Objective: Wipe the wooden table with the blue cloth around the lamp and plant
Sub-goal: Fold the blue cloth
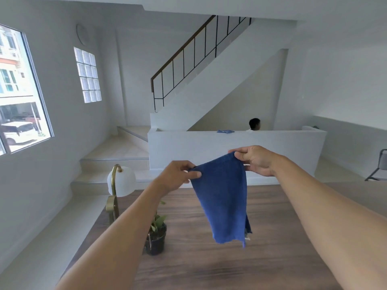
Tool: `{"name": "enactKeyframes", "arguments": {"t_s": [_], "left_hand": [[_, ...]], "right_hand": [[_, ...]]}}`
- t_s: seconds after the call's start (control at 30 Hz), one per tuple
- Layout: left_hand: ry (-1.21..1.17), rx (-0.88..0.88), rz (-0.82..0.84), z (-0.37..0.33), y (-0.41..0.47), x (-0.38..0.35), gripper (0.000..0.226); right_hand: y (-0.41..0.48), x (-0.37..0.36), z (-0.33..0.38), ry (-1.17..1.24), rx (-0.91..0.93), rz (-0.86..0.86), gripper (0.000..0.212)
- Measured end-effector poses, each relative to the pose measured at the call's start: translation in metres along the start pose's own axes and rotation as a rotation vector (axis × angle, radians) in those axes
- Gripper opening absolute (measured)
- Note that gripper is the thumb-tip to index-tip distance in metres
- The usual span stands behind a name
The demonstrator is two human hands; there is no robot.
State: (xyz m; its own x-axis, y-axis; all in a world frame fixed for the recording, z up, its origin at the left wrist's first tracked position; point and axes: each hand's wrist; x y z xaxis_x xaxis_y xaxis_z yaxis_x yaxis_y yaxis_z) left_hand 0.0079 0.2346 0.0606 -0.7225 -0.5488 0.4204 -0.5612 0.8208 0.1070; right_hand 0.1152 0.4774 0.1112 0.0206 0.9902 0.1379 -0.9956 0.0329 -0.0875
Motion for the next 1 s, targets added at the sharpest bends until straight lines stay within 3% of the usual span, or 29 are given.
{"name": "enactKeyframes", "arguments": {"t_s": [0.1,0.27,0.43,0.7,0.83,1.0], "left_hand": [[-0.007,-0.019,-0.005,-0.015,0.006,-0.002,0.005],[0.040,0.034,-0.105,-0.018,0.031,-0.027,0.027],[0.198,0.091,-0.340,-0.018,0.051,-0.052,0.019],[0.097,0.024,-0.500,-0.037,0.057,-0.075,0.021],[-0.038,0.090,-0.260,-0.026,0.033,-0.079,0.021],[-0.041,0.398,0.327,0.045,-0.036,-0.119,0.018]], "right_hand": [[-0.008,0.017,-0.012,-0.057,-0.060,-0.036,0.022],[-0.010,0.030,-0.033,-0.206,-0.081,-0.203,0.021],[-0.013,0.041,-0.055,-0.189,0.032,-0.331,0.023],[-0.022,0.053,-0.054,-0.164,0.196,-0.391,0.024],[-0.047,0.050,-0.070,-0.219,0.131,-0.276,0.023],[-0.095,0.044,-0.166,-0.102,-0.391,0.311,0.020]]}}
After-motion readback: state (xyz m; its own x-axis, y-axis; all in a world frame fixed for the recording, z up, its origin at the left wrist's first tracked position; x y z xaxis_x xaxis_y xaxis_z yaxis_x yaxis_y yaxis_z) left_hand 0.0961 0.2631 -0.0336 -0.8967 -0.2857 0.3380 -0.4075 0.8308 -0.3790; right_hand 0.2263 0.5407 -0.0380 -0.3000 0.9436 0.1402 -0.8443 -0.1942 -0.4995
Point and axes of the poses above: each hand's wrist, its own y-axis towards the middle knuckle, its own x-axis out of the back of the hand, z = x × y, and after that the axes turned 13 degrees about z, right-handed
